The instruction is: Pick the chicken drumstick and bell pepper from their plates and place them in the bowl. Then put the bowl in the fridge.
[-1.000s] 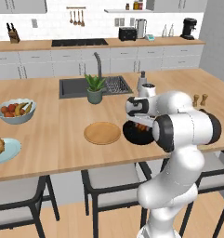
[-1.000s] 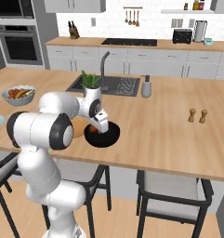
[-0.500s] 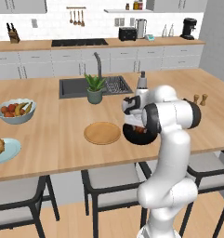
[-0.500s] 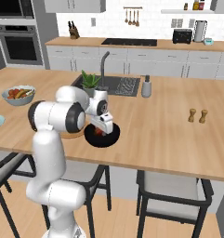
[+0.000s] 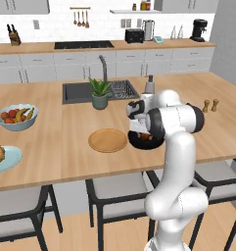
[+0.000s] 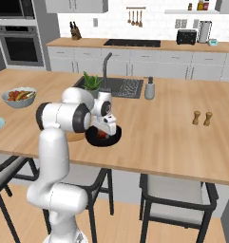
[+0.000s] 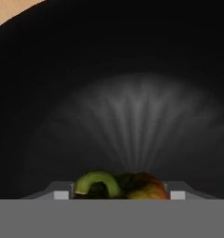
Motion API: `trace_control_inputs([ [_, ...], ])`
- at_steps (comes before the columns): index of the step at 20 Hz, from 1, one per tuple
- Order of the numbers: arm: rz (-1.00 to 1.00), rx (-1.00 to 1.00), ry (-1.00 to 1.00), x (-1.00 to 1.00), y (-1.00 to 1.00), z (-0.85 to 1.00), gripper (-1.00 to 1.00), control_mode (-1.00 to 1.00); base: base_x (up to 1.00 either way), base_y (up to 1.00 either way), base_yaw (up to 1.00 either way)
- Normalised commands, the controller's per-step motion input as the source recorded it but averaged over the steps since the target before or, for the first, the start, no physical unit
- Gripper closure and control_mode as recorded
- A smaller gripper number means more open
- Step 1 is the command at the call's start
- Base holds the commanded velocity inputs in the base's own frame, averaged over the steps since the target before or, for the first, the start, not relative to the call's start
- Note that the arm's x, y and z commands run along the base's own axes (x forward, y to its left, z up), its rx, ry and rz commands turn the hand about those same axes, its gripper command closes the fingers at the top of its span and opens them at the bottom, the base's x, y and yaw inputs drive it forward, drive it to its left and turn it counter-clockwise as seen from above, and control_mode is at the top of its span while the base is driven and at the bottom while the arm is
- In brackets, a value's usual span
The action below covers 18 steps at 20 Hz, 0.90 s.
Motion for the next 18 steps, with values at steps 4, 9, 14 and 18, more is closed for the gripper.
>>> trace_control_inputs([
  [4, 0.0, 0.0, 0.0, -0.09, -0.03, -0.07, -1.0, -1.0, 0.0, 0.0, 0.0],
  [9, 0.0, 0.0, 0.0, -0.39, -0.01, 0.01, -1.0, -1.0, 0.0, 0.0, 0.0],
  [14, 0.01, 0.03, -0.01, -0.43, 0.0, 0.65, -1.0, -1.0, 0.0, 0.0, 0.0],
  [18, 0.07, 0.01, -0.08, -0.94, 0.0, 0.94, -1.0, -1.0, 0.0, 0.0, 0.0],
])
